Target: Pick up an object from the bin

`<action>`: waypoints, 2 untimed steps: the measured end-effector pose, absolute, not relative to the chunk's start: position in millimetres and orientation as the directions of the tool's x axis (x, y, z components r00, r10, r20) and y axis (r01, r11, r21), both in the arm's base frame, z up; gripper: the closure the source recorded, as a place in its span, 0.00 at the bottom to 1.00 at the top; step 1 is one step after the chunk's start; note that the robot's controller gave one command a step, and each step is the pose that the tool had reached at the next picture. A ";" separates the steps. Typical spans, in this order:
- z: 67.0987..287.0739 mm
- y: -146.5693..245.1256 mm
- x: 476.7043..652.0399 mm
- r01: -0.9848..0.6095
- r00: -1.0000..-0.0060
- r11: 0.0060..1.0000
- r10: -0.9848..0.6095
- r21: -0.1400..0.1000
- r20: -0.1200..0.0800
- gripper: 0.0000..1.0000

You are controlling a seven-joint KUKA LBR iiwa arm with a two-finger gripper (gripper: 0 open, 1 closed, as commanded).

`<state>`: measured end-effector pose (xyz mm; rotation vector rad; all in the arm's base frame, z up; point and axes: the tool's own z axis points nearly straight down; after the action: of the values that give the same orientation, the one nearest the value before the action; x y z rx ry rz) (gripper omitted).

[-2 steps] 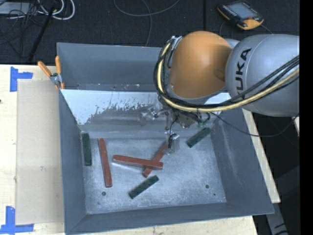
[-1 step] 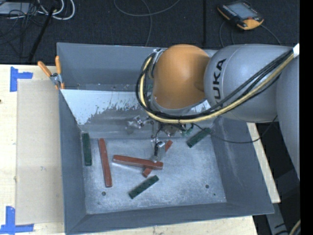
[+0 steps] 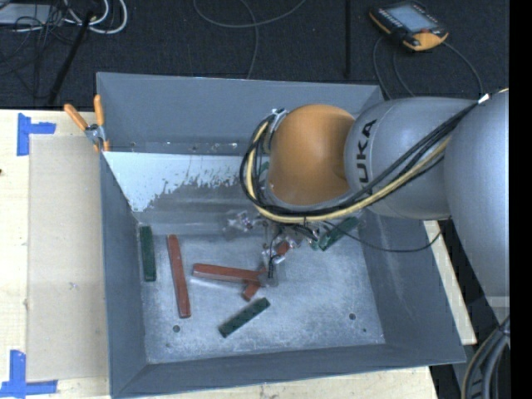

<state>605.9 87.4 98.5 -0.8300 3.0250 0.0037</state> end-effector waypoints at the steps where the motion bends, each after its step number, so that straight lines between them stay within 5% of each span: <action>1: 76.2 84.5 584.9 -0.488 -0.873 0.873 -0.488 -0.005 0.002 0.00; 2: 76.1 81.3 554.6 -0.374 -0.928 0.928 -0.374 0.000 -0.005 1.00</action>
Offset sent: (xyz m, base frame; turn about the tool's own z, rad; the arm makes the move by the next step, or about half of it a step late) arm -0.0533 -0.0072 -0.0245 0.1508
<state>554.6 81.3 76.1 -0.5970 3.0789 0.0021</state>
